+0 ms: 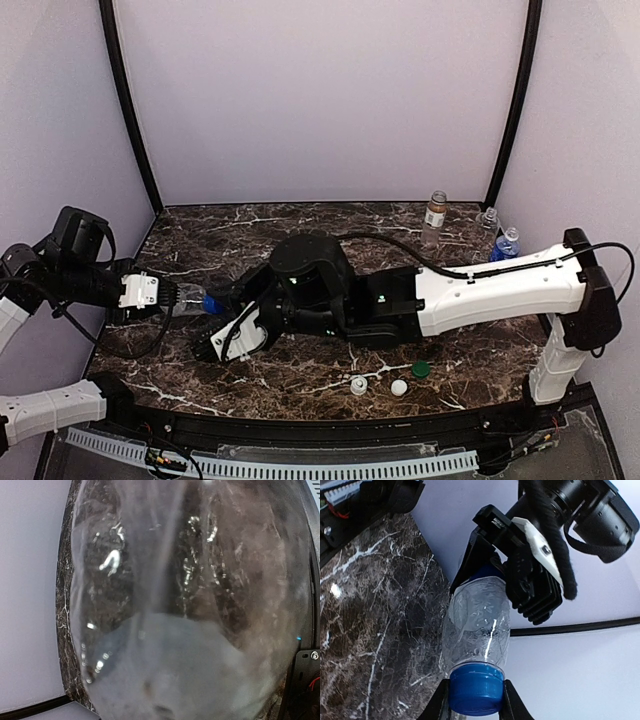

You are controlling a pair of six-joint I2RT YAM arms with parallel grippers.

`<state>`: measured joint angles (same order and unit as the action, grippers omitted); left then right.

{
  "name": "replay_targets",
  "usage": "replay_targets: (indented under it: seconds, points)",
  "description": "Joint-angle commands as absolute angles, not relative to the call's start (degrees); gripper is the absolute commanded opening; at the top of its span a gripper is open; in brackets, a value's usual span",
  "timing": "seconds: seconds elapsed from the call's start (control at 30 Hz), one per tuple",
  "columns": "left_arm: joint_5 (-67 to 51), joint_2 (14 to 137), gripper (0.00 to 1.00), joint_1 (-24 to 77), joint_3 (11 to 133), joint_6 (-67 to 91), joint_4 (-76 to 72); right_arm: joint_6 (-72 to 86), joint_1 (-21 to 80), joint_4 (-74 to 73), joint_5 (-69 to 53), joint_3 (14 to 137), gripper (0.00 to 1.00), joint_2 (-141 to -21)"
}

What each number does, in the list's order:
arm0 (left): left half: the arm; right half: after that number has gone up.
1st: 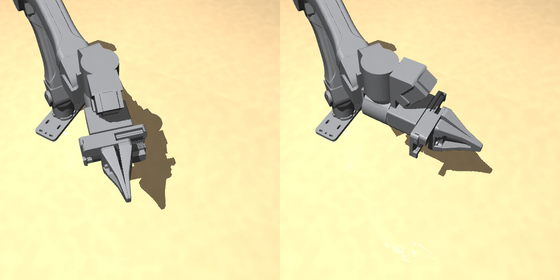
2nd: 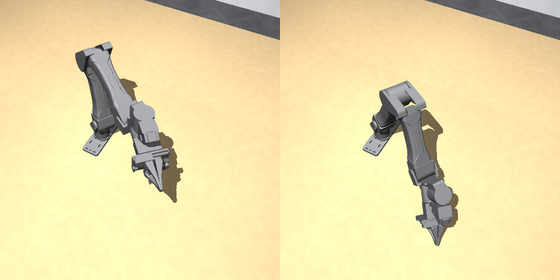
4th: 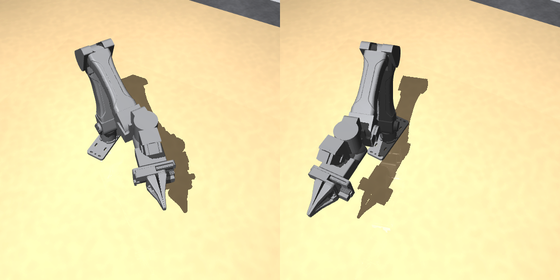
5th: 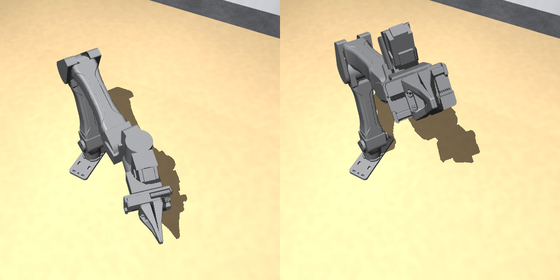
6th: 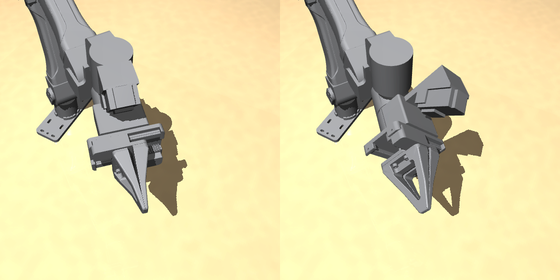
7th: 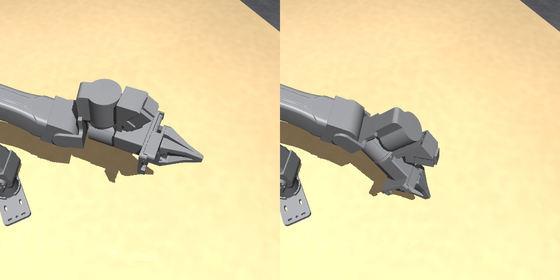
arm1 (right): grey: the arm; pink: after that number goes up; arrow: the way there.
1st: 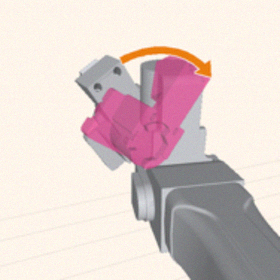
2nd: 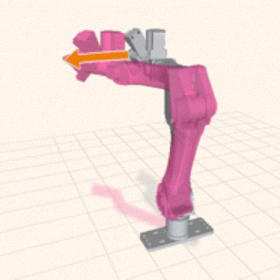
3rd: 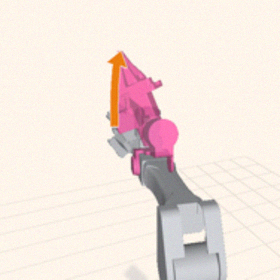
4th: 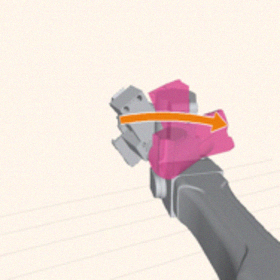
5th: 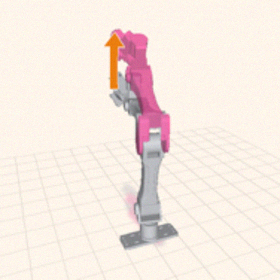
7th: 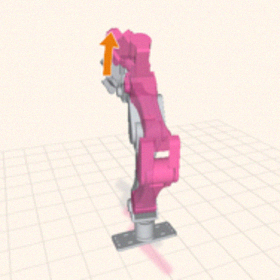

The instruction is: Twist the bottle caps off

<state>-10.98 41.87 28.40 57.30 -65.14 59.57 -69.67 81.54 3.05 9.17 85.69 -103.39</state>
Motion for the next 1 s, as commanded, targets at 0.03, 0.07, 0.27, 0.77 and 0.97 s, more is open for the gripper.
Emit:
replay_targets:
  seconds: [0.03, 0.07, 0.27, 0.77, 0.97]
  points:
    - [-21.9, 43.7, 0.32, 30.2, 58.1, -62.6, 57.3, -90.0, 85.0, 11.1, 10.4, 84.8, 0.0, -105.2]
    - [-21.9, 43.6, 0.32, 30.2, 58.0, -62.5, 57.2, -91.0, 85.0, 12.8, 11.1, 84.2, 0.0, -105.3]
    - [-20.1, 42.8, 0.32, 30.2, 57.7, -60.2, 54.1, -84.7, 84.7, 26.4, 14.2, 79.7, 0.3, -104.5]
    - [1.1, 39.1, 0.33, 30.2, 50.1, -59.4, 26.7, -26.4, 78.0, 13.9, 3.1, 79.1, 0.99, -92.9]
    - [7.3, 37.1, 0.34, 30.2, 47.1, -64.9, 15.7, 9.9, 68.8, 13.9, -11.6, 82.5, 0.99, -94.0]
